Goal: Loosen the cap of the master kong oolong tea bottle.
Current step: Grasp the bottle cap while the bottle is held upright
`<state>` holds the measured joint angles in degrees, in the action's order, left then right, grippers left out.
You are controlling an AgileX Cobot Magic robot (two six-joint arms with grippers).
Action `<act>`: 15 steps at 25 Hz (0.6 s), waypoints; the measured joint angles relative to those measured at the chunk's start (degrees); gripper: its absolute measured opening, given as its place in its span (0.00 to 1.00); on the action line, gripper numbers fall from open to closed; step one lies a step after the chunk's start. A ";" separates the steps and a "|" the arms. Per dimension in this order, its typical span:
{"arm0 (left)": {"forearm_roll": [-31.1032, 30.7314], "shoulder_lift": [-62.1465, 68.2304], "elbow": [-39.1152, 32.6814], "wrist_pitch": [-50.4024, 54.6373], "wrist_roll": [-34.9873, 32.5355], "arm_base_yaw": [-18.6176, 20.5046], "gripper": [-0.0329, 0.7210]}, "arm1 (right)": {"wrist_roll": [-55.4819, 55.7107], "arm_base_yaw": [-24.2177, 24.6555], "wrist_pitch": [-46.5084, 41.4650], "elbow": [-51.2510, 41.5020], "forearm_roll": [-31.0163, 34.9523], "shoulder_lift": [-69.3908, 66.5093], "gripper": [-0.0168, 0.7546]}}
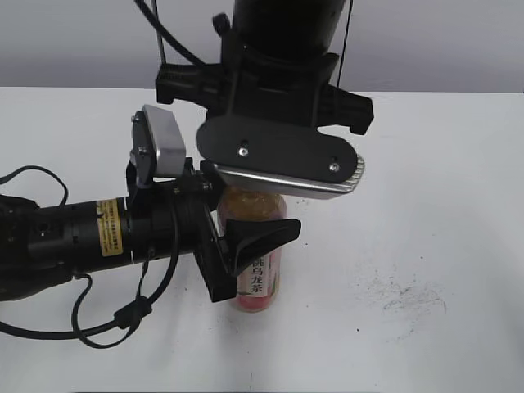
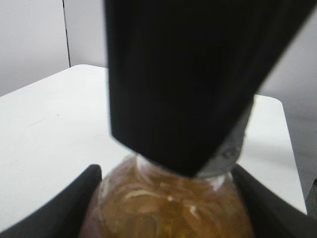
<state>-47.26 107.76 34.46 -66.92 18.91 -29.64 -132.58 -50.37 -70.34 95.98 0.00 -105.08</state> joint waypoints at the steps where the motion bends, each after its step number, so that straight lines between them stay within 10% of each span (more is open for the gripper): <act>1: -0.14 0.00 0.00 -0.06 0.00 0.00 0.64 | -0.44 0.00 -0.31 0.24 0.00 -0.12 0.37; 5: -0.35 0.00 0.00 -0.15 -0.05 0.00 0.64 | 11.88 0.06 -0.94 0.59 0.67 -0.23 0.39; 11: -0.07 0.00 0.00 -0.04 0.20 0.00 0.64 | 59.09 -0.19 0.16 1.05 2.64 -0.30 0.79; 15: -0.02 0.00 0.00 -0.04 0.20 0.00 0.64 | 94.70 -0.19 0.20 1.05 1.76 -0.30 0.77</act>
<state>-47.28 107.76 34.46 -66.96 19.11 -29.64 -37.88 -50.56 -70.14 97.03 1.76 -105.38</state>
